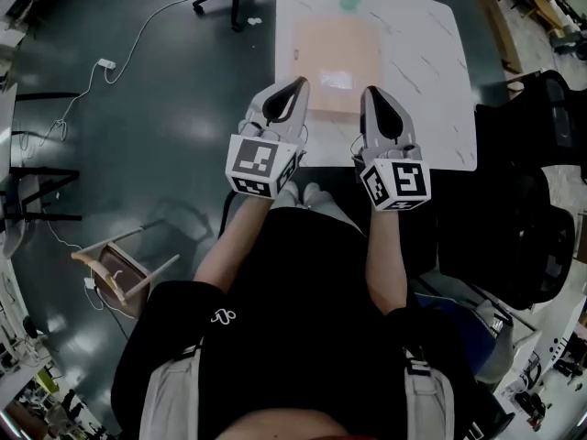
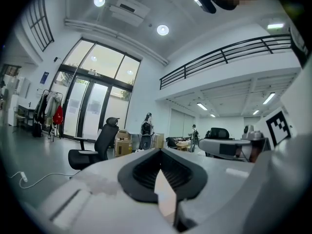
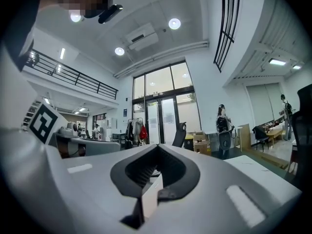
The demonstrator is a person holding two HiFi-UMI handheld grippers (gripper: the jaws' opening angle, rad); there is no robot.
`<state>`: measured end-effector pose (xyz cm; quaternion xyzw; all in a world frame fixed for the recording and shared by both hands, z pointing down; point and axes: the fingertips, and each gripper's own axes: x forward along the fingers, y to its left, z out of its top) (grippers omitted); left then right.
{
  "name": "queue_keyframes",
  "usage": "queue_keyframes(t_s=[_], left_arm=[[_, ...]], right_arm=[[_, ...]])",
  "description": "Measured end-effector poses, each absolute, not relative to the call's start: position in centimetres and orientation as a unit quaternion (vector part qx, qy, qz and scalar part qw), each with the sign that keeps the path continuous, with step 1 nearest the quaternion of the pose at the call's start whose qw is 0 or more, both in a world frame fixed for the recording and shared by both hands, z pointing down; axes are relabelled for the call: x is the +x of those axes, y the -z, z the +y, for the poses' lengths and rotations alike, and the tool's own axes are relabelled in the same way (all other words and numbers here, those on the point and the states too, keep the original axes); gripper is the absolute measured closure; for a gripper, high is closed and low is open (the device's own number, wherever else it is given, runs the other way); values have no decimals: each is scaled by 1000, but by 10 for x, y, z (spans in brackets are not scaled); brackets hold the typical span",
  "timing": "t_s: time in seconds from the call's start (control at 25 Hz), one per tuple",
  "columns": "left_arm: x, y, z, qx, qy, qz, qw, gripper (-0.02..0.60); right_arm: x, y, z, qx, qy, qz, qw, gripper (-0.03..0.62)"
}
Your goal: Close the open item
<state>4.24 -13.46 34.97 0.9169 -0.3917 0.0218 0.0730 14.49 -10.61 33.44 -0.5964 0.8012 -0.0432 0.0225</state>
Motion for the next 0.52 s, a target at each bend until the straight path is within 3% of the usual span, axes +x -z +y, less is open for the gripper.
queue_keyframes(t_s=[0.52], left_arm=[[45,-353,-138,902,-13,-423,79,581]], right_arm=[[143,-337,-117,-567,37,823,8,605]])
